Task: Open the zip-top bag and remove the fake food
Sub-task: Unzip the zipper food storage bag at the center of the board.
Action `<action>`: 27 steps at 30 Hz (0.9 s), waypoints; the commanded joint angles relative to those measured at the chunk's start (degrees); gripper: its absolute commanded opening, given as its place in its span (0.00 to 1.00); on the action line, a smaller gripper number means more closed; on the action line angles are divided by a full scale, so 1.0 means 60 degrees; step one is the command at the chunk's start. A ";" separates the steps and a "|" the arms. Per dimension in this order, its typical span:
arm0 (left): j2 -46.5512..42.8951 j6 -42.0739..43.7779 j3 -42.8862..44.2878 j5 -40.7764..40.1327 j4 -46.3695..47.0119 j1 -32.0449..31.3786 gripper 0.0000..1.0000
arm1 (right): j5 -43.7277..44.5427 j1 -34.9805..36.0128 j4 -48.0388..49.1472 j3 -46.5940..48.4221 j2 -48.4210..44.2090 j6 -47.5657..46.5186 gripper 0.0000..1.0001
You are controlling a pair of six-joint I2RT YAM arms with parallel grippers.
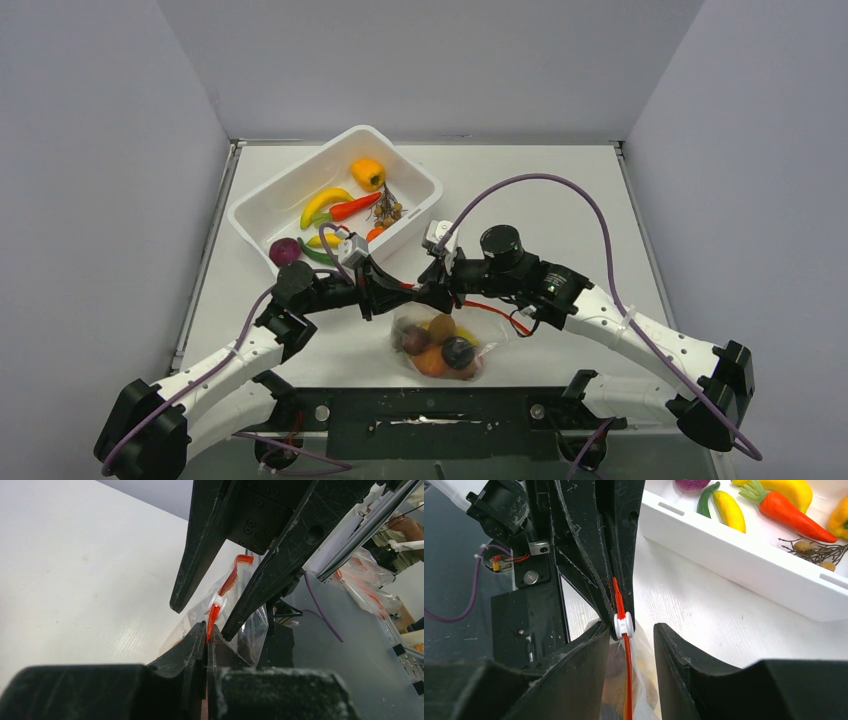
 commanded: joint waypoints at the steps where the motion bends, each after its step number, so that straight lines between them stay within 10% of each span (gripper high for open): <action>1: -0.0150 0.0189 0.0311 0.0007 0.0281 0.0006 0.00 | -0.0004 0.0038 0.0553 0.0144 -0.0272 0.0016 0.39; 27: -0.0975 0.1697 0.0477 -0.1305 -0.2355 0.0008 0.00 | 0.0747 0.0036 -0.0408 -0.0615 -0.1229 -0.0009 0.10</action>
